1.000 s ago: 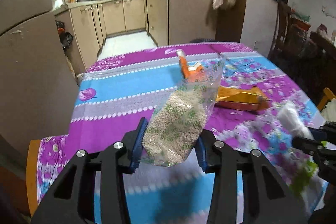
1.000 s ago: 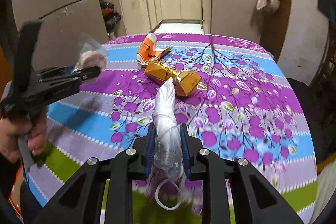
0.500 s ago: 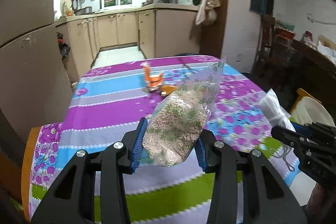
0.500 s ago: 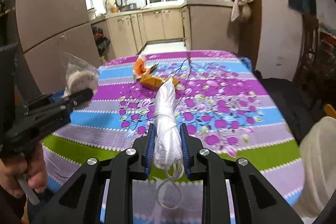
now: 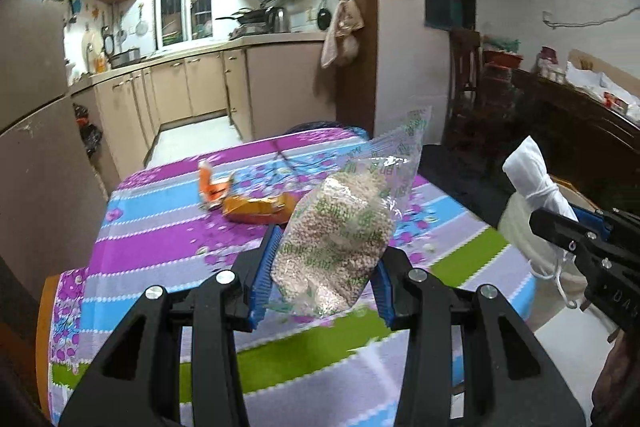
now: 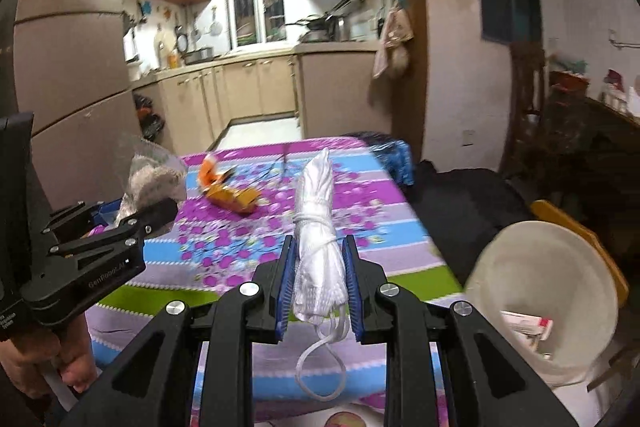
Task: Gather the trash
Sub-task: 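Carry the seed bag and white mask over the white bucket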
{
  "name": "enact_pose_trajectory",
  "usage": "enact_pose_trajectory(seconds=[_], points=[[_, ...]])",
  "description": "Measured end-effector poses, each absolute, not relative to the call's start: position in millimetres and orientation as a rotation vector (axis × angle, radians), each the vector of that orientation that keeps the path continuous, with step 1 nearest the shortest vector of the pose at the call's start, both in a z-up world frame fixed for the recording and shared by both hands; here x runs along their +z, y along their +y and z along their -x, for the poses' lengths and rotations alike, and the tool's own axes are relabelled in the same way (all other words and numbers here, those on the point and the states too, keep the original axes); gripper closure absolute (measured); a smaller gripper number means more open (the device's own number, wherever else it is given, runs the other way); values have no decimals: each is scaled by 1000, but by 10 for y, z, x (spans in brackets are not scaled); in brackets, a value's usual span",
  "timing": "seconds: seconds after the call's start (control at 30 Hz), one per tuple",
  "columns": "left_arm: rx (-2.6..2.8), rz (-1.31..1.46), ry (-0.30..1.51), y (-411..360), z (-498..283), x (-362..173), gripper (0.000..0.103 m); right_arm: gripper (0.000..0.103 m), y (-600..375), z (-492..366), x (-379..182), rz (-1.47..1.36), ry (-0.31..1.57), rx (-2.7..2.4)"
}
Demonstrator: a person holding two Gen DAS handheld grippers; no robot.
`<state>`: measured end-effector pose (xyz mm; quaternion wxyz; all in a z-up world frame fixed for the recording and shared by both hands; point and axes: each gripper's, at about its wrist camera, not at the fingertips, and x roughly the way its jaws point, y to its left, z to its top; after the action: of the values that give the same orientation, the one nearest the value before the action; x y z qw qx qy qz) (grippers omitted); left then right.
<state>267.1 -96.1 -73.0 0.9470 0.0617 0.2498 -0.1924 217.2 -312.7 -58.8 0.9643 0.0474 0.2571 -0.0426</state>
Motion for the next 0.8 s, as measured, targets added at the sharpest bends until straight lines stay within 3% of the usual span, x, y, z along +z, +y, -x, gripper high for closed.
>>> enact_pose_trajectory(seconds=[0.8], points=[[-763, -107, 470, -2767, -2345, -395, 63, 79, -4974, -1040, -147, -157, 435, -461]])
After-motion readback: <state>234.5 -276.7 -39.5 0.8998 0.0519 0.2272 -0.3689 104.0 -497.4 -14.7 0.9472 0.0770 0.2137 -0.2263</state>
